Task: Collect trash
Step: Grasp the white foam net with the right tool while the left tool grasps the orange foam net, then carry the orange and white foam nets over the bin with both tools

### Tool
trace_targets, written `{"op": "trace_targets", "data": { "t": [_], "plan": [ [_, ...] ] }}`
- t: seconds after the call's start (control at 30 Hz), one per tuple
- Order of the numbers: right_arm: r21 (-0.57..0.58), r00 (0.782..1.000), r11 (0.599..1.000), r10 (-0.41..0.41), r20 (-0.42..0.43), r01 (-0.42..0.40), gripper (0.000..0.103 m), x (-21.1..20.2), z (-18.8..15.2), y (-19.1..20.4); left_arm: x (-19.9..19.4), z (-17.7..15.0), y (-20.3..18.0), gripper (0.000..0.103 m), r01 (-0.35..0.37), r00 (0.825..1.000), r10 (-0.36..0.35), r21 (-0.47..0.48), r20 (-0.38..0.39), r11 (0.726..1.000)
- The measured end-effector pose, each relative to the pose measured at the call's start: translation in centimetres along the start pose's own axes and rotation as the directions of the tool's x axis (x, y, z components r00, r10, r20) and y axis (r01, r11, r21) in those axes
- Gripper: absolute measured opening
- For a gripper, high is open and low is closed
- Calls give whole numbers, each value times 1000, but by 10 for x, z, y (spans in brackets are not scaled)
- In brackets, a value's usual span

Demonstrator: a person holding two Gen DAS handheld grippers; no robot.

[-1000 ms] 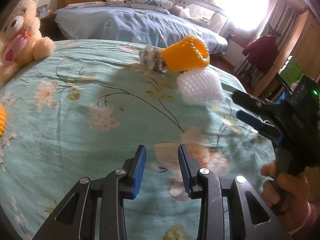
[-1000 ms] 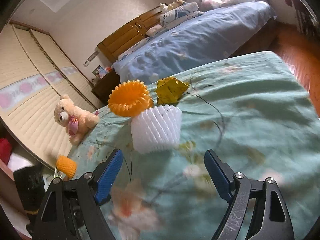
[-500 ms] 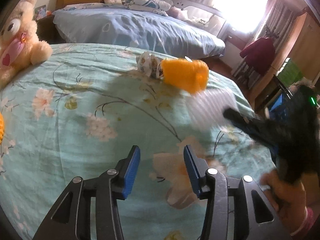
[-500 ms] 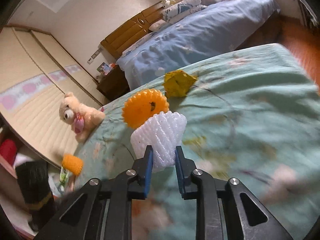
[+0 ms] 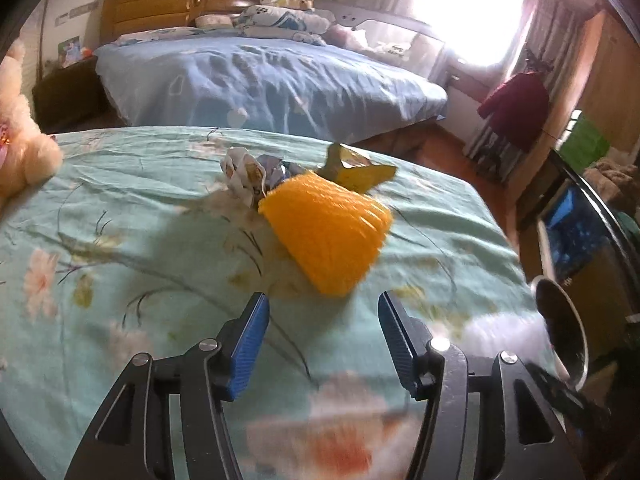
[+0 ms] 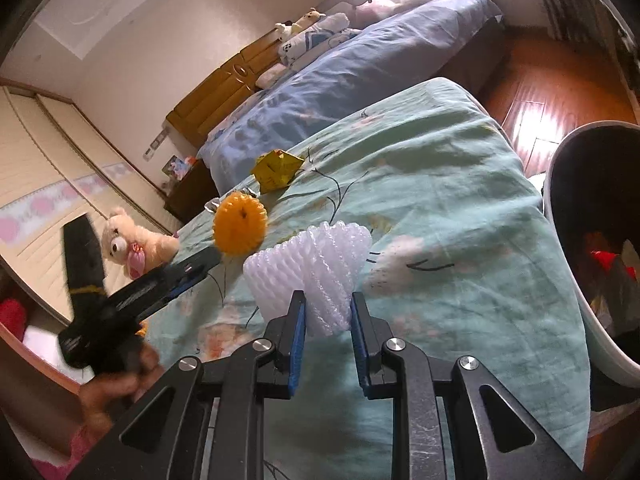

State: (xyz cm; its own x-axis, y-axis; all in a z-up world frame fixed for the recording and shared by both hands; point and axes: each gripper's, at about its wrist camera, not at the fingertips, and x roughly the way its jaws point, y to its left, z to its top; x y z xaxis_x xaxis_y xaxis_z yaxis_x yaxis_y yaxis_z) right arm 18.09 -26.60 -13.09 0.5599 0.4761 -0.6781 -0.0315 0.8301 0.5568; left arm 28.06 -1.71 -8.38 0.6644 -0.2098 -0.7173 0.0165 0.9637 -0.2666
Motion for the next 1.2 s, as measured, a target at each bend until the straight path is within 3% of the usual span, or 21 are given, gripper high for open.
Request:
{"op": "trace_targets", "data": {
  "t": [0.07,0.1,0.13,0.17,0.23,0.63,1.2],
  "plan": [
    [3,1000,1000,-3,2,3,22,1,1,0,15,5,1,53,-7,1000,7,-14,-15,1000],
    [9,1000,1000,2,3,-2,22,1,2,-1,20,6,1,44,-2,1000,1,-19,-21,1000],
    [14,1000,1000,2,5,-2,22,1,2,-1,24,7,1,23,11,1000,-11,-23,-29,1000],
    [19,1000,1000,1,9,-2,22,-1,1,-4,28,7,2,16,24,999,-25,-25,-40,999],
    [24,1000,1000,3,12,-3,22,-2,0,-5,28,5,2,12,37,999,-37,-22,-35,999],
    [35,999,999,6,33,-7,22,-20,-5,-7,-19,-23,-12,9,117,993,-117,49,-16,992],
    [96,981,989,-128,145,115,22,-97,-11,-55,-29,-53,-90,10,234,971,-216,209,-105,949]
  ]
}}
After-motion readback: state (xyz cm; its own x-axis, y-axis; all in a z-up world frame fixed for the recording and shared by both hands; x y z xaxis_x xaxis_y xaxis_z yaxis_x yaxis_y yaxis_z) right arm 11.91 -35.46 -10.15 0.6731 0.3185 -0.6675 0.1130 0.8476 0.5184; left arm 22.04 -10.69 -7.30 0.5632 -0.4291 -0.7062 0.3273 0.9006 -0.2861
